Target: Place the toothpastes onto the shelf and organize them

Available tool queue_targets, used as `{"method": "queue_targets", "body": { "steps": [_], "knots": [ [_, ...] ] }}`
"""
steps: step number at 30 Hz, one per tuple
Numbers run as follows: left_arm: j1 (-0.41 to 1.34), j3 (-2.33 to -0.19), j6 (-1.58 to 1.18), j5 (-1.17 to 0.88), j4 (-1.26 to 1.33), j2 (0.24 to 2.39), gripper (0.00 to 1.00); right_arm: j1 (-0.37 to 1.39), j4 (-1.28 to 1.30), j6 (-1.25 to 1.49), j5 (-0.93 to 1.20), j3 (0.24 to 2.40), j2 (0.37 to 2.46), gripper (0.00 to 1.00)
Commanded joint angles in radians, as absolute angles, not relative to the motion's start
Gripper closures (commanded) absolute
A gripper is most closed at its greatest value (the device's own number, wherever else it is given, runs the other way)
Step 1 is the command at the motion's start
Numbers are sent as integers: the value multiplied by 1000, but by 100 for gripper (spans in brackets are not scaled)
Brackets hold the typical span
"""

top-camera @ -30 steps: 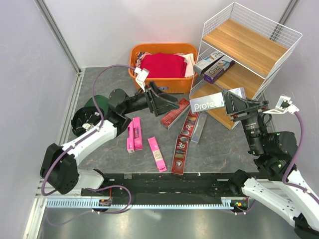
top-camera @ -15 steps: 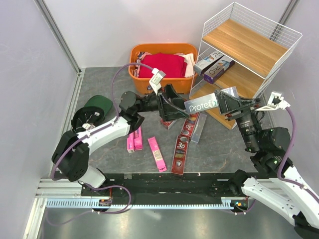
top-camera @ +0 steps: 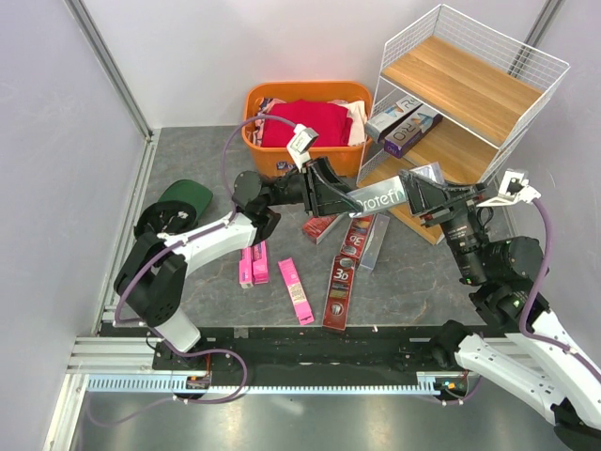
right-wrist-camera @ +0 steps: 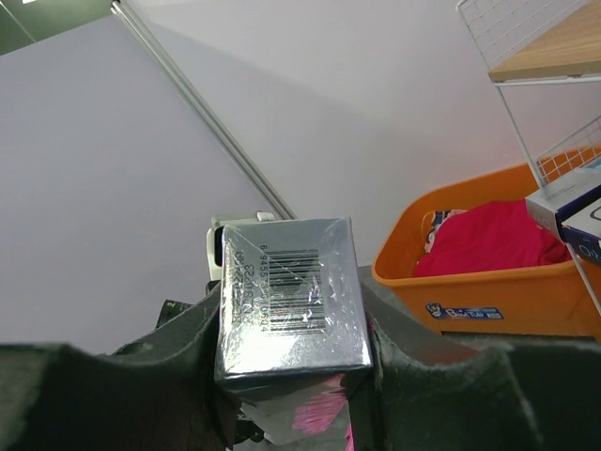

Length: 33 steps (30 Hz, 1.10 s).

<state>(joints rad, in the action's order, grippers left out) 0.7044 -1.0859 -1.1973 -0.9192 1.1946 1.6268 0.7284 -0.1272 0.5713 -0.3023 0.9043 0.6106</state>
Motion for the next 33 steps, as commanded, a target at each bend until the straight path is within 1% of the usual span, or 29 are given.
{"method": "queue_targets", "body": {
  "steps": [1,2,3,4,5,8,10,11,13,17,22,27,33],
  "knots": [
    [712,-1105,-1224,-922,1298,1620,66,730,-170,597,-290,948,626,57],
    [710,-1101,-1221,-922,1295,1617,69,730,-167,591,-305,946,627,52],
    [709,-1095,-1216,-919,1287,1612,70,730,-152,589,-319,946,626,39],
    [703,-1080,-1201,-917,1275,1606,71,730,-146,586,-333,946,627,34],
    [700,-1066,-1190,-913,1257,1586,73,729,-135,577,-362,948,627,31],
    [683,-1003,-1140,-891,1179,1537,75,732,-75,557,-426,962,637,18],
    [675,-956,-1082,-871,1084,1493,76,730,-58,540,-448,974,643,13],
    [673,-928,-1040,-864,1050,1480,77,730,-49,525,-466,976,646,9],
    [672,-901,-1003,-832,965,1445,78,730,-43,511,-483,979,643,3],
    [672,-839,-951,-778,879,1424,81,729,-38,480,-518,979,632,2],
    [672,-798,-939,-712,851,1430,84,730,-37,459,-551,982,620,2],
    [673,-833,-953,-712,874,1489,85,729,-37,456,-545,986,620,2],
    [673,-902,-1018,-677,951,1574,89,730,-31,449,-554,985,607,2]
  ]
}}
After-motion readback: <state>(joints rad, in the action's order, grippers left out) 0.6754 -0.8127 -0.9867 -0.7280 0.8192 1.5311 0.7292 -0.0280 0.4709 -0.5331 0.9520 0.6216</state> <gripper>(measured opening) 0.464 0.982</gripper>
